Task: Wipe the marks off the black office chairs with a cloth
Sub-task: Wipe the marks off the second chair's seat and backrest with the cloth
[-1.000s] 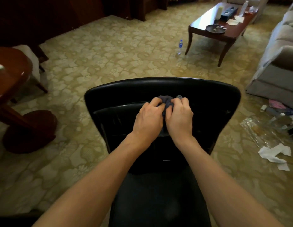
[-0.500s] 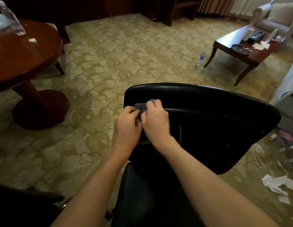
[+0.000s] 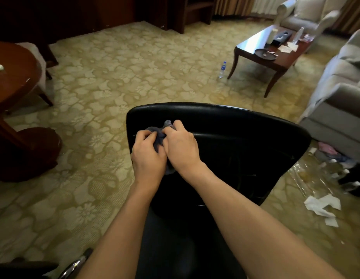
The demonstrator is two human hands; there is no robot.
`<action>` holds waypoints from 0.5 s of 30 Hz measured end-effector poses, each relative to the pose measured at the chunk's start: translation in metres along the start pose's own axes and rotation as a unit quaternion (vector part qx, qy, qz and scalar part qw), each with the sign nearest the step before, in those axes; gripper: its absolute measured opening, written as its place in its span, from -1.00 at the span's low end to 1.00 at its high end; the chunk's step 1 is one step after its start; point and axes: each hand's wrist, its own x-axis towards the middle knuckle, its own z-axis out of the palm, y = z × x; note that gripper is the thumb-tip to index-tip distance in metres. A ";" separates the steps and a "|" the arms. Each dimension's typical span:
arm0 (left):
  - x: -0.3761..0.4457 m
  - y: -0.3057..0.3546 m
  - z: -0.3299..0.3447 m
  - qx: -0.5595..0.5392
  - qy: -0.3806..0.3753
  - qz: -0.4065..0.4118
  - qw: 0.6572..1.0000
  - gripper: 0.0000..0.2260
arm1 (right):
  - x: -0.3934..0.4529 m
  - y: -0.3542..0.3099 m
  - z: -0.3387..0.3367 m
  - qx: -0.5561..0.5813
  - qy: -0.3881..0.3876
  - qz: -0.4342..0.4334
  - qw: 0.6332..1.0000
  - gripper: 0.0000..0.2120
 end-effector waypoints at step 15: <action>-0.069 0.158 0.121 -0.080 -0.161 0.140 0.974 -0.83 | -0.079 0.194 -0.092 0.037 0.159 0.169 0.972 -0.83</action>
